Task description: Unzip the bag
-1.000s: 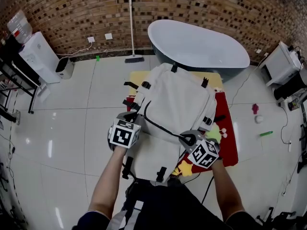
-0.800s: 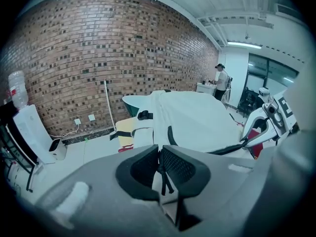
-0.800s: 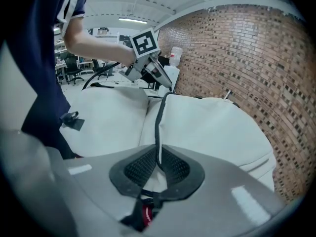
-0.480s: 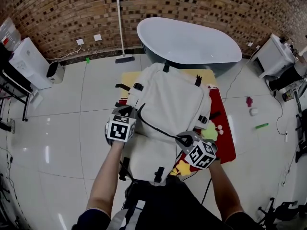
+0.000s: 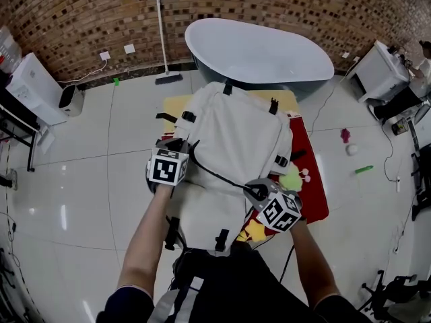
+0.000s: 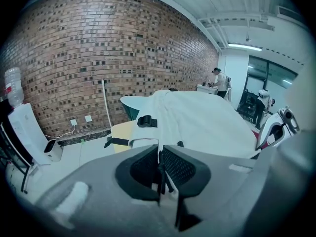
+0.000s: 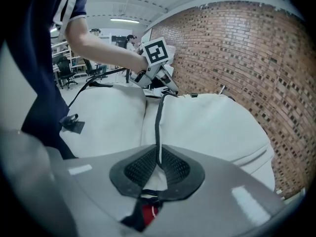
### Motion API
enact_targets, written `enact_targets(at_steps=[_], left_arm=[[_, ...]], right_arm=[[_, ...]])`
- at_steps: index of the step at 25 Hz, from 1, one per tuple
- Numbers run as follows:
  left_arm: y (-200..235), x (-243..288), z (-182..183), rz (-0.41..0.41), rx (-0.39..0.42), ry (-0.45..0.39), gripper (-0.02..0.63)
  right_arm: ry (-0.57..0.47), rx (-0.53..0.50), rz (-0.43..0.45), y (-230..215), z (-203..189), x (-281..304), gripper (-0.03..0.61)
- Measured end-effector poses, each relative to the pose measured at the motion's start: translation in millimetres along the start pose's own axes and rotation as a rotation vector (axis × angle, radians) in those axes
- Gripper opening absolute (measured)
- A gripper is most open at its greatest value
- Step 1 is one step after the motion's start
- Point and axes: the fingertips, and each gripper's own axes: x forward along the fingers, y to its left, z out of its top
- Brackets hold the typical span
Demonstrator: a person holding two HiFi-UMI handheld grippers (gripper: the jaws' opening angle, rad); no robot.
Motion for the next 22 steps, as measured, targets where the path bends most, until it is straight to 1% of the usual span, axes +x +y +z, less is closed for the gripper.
enact_targets(at_steps=[3,6,7,8,10,13,16,19,22], left_arm=[[-3,-5,-2,-0.034,-0.028,-0.010,0.037],[-14,-15,-3,-0.099,-0.056,-0.037,0.043],[-19,-19,-2,-0.121,-0.059,-0.045,0.057],[-23,-23,-1,-0.138,-0.056,-0.052,0.086],[-30,-31,3,-0.150,-0.034,-0.072,0.112],[-42,-46,10,-0.179,-0.025,-0.122,0.114],[-60,-63,23,-0.215,-0.022,-0.196,0.112],[-77,-80,44,-0.227,-0.015,-0.287,0.112],[-103,-98,57,-0.233,-0.021,-0.350,0.110]], right_arm=[[0.003,0.014,-0.016,-2,1,0,0.038],[0.001,0.061,-0.044,-1,2,1,0.065],[-0.003,0.081,-0.057,-2,4,0,0.080],[-0.010,0.101,-0.074,-2,7,-2,0.097],[-0.039,0.146,-0.115,-5,16,-8,0.124],[-0.121,0.215,-0.180,-14,35,-22,0.129],[-0.221,0.281,-0.242,-26,55,-38,0.116],[-0.345,0.336,-0.295,-40,76,-57,0.052],[-0.449,0.364,-0.317,-48,91,-78,0.006]])
